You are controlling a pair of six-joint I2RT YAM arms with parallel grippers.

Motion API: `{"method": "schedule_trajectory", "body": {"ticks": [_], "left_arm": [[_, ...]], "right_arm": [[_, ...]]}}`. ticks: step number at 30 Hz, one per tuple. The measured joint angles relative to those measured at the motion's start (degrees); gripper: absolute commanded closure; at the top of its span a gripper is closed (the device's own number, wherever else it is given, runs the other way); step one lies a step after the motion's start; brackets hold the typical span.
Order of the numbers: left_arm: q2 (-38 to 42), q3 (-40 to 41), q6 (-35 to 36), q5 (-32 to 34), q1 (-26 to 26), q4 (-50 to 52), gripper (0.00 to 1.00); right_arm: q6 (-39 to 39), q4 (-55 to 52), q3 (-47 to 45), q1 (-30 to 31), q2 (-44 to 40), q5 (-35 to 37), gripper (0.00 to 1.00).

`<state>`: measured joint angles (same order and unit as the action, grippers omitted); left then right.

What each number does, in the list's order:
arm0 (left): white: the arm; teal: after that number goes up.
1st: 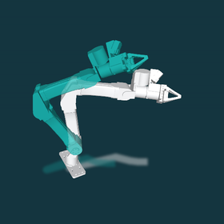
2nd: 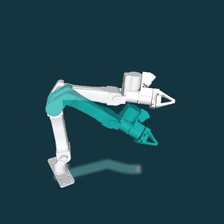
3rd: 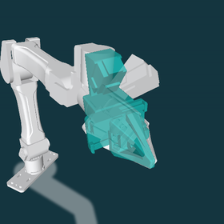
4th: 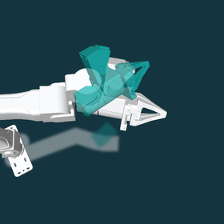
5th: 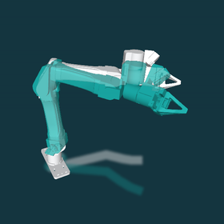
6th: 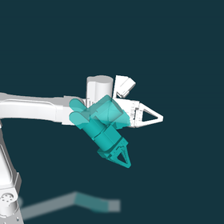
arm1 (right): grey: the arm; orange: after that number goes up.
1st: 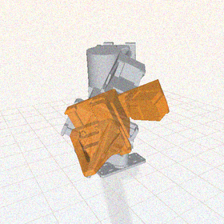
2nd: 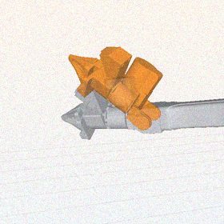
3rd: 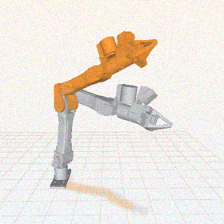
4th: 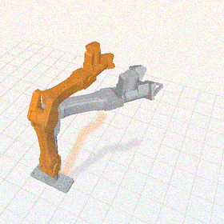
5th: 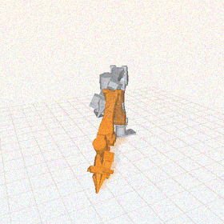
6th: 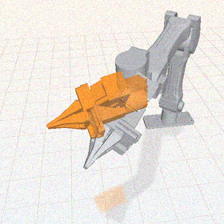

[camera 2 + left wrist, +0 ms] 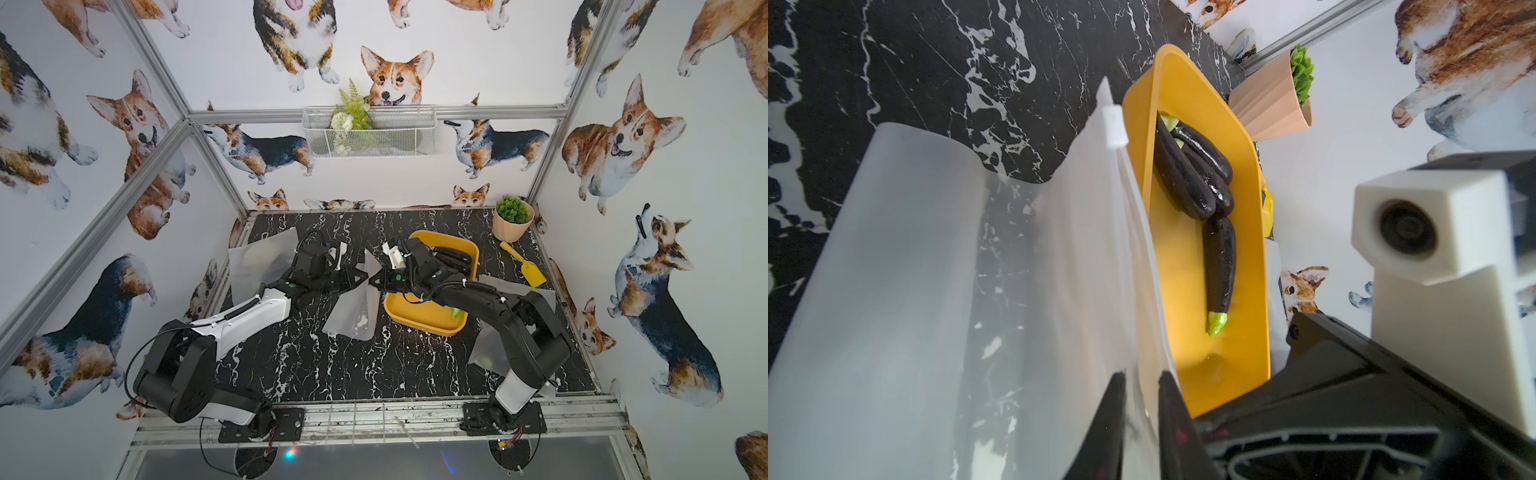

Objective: Place the eggplant in a zip-top bag and seal the zipper
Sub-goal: Open the zipper of the food storage bag at the center of the board.

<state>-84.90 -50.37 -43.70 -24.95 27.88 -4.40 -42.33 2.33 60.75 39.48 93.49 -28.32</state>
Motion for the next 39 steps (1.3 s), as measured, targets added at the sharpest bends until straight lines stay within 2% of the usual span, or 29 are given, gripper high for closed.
{"method": "schedule_trajectory", "body": {"ticks": [6, 13, 19, 25, 30, 36, 37, 39], "left_arm": [[-0.11, -0.07, -0.09, -0.42, 0.0, -0.22, 1.0], [0.55, -0.81, 0.72, -0.33, 0.24, 0.66, 1.0], [4.68, -2.21, 4.39, 1.95, 2.71, 4.7, 1.0], [7.1, -1.95, 5.73, 3.41, 3.58, 7.3, 1.0], [7.23, -1.66, 5.99, 3.54, 3.69, 7.98, 1.0], [7.65, -1.81, 5.97, 3.48, 3.69, 8.2, 1.0], [7.87, -1.95, 5.97, 3.48, 3.69, 8.35, 1.0], [8.5, -2.14, 5.97, 3.48, 3.72, 8.57, 1.0]], "right_arm": [[0.02, -0.02, 0.0, 0.0, -0.02, 0.0, 1.0], [0.63, -1.16, 0.0, 0.0, -1.07, 1.27, 1.0], [2.16, -4.5, 0.28, 0.0, -1.29, 2.14, 1.0], [2.91, -5.95, 0.7, 0.26, -1.27, 1.64, 0.73], [2.45, -5.11, 0.24, 0.28, -1.38, -0.2, 0.64], [1.86, -4.7, 0.85, 0.72, -0.31, -0.66, 0.67], [1.86, -4.7, 0.94, 0.74, -0.09, -0.66, 0.7], [1.86, -4.7, 1.07, 0.74, 0.31, -0.66, 0.83]]}}
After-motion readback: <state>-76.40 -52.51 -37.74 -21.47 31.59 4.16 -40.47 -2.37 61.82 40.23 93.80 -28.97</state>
